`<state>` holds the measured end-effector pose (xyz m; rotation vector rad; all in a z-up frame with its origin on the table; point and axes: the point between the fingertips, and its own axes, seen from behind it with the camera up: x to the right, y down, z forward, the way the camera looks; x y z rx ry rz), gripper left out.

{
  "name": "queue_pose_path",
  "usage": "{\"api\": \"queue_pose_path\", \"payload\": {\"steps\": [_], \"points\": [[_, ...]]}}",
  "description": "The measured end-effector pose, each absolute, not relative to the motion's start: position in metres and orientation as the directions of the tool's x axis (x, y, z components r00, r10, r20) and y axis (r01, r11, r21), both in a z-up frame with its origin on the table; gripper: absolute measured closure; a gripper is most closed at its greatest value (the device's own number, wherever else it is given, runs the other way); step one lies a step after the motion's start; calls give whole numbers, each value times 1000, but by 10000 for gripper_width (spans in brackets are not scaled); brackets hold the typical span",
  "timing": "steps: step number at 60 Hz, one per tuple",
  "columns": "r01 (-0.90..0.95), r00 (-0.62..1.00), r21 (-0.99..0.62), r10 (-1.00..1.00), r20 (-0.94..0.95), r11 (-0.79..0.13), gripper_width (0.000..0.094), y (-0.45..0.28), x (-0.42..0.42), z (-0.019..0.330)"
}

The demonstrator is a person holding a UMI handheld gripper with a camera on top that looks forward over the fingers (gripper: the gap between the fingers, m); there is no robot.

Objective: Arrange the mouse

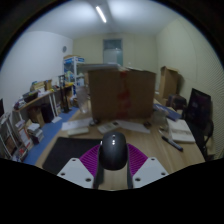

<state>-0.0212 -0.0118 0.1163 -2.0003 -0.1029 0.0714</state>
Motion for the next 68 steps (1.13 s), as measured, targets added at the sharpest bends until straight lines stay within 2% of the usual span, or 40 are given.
{"api": "queue_pose_path", "payload": {"steps": [4,8,12,17,26,28,30,31,35,39,42,45,46,49,60,68], "points": [[30,992,-923,127,-20,-383,560,5,-59,136],[6,989,-922,139,-52,-388,560,20,-96,132],[8,986,-906,152,-63,-423,561,28,-131,109],[17,987,-869,146,-64,-494,558,32,-159,60],[53,991,-819,128,-25,-571,557,28,-176,7],[62,992,-808,126,-15,-586,546,26,-179,-2],[70,992,-796,123,-5,-602,460,23,-179,-10],[75,992,-801,123,2,-594,505,25,-178,-9],[95,992,-800,124,26,-592,449,24,-179,-9],[93,993,-763,119,21,-639,402,17,-178,-11],[66,995,-728,95,2,-683,209,8,-175,-10],[38,997,-727,74,-17,-685,42,3,-172,-1],[32,997,-731,68,-20,-682,82,2,-171,3],[32,997,-726,68,-21,-687,105,-9,-168,13],[-33,996,-719,34,-79,-694,96,-67,-156,57],[-68,992,-702,25,-122,-709,101,-125,-136,73]]}}
